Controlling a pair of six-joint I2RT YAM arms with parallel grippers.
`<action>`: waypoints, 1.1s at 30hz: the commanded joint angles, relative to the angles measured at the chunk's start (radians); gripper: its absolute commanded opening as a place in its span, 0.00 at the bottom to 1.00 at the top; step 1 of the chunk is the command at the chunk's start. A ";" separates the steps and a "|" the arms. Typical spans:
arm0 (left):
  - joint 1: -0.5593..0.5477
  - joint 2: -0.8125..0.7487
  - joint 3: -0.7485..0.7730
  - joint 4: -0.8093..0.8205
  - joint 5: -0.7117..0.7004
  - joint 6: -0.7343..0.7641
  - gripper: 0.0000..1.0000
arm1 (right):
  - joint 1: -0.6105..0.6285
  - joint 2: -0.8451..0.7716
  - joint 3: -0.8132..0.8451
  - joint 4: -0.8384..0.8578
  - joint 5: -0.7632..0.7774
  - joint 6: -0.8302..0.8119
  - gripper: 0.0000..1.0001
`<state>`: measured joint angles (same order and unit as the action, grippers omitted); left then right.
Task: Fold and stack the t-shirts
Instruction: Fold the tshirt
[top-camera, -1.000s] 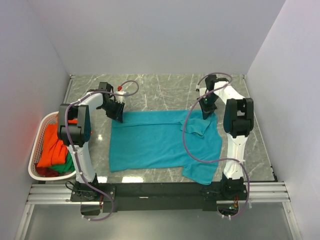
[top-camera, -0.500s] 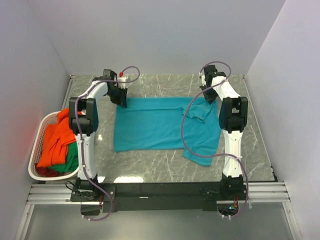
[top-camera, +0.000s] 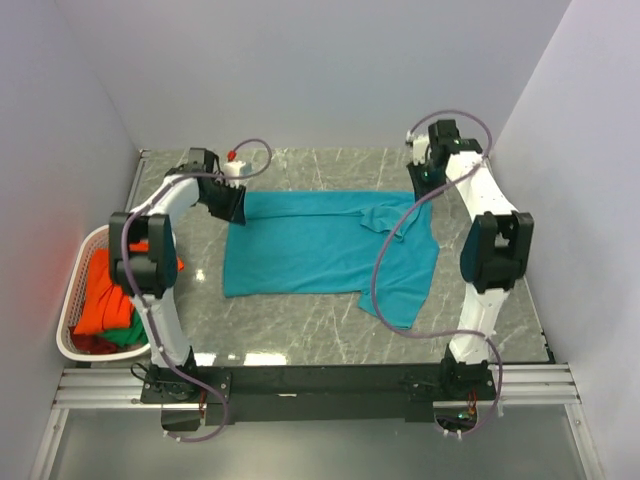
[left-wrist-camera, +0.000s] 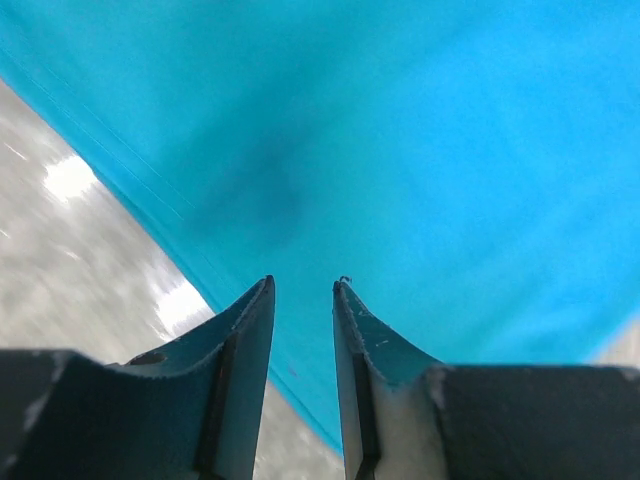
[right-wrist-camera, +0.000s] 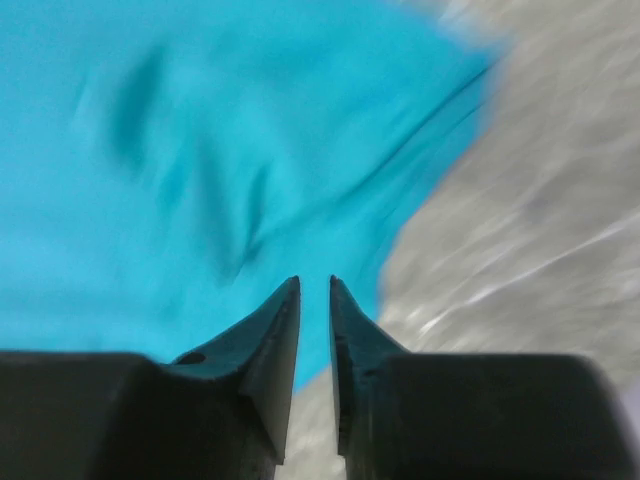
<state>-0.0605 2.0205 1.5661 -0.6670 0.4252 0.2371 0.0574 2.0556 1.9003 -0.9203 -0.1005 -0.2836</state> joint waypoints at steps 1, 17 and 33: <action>-0.002 -0.150 -0.171 -0.002 0.099 0.117 0.36 | 0.004 -0.107 -0.186 -0.114 -0.194 -0.055 0.27; 0.001 -0.609 -0.649 -0.112 0.221 0.525 0.47 | 0.223 -0.615 -0.923 -0.016 -0.095 -0.296 0.55; 0.001 -0.634 -0.736 -0.014 0.153 0.473 0.45 | 0.317 -0.532 -0.986 0.104 0.061 -0.272 0.49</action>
<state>-0.0605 1.4143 0.8402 -0.7116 0.5941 0.6960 0.3668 1.5360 0.9234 -0.8303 -0.0624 -0.5415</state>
